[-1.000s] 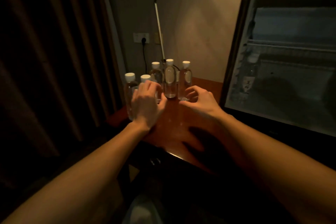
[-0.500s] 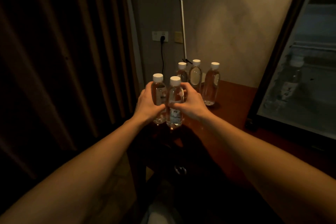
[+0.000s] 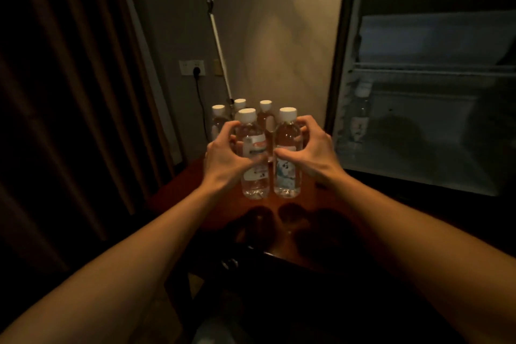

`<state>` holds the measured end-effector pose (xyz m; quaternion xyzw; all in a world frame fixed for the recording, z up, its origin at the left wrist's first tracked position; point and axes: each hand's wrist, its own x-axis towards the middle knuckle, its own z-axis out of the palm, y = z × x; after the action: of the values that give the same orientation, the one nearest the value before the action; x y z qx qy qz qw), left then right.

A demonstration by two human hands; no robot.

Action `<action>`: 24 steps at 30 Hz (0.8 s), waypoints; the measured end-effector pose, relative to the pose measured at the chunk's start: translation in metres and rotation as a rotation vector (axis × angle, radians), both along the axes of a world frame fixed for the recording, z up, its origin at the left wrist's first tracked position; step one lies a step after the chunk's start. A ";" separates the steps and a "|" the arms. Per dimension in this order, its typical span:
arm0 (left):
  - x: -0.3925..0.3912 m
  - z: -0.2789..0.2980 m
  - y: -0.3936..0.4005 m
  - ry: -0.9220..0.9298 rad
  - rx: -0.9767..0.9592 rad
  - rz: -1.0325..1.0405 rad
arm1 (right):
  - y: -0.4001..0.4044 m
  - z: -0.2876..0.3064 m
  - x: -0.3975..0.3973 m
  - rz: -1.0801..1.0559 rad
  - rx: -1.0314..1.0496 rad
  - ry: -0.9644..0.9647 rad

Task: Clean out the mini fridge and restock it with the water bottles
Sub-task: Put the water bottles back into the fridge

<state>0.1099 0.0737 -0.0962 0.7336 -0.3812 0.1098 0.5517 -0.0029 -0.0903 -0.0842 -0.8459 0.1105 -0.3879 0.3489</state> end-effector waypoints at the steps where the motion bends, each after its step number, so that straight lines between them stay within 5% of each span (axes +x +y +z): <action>1: -0.011 0.004 -0.014 -0.016 0.019 -0.043 | -0.011 0.004 -0.014 -0.033 0.002 -0.015; 12: -0.115 0.003 -0.180 -0.001 0.010 -0.237 | -0.163 0.023 -0.130 -0.330 0.016 -0.007; 24: -0.114 0.000 -0.299 -0.077 0.037 -0.034 | -0.272 0.000 -0.084 -0.307 0.218 -0.086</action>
<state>-0.0040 -0.2256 -0.0966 0.7323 -0.4164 0.1217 0.5248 -0.0868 -0.3618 -0.0839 -0.7590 0.2647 -0.4580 0.3796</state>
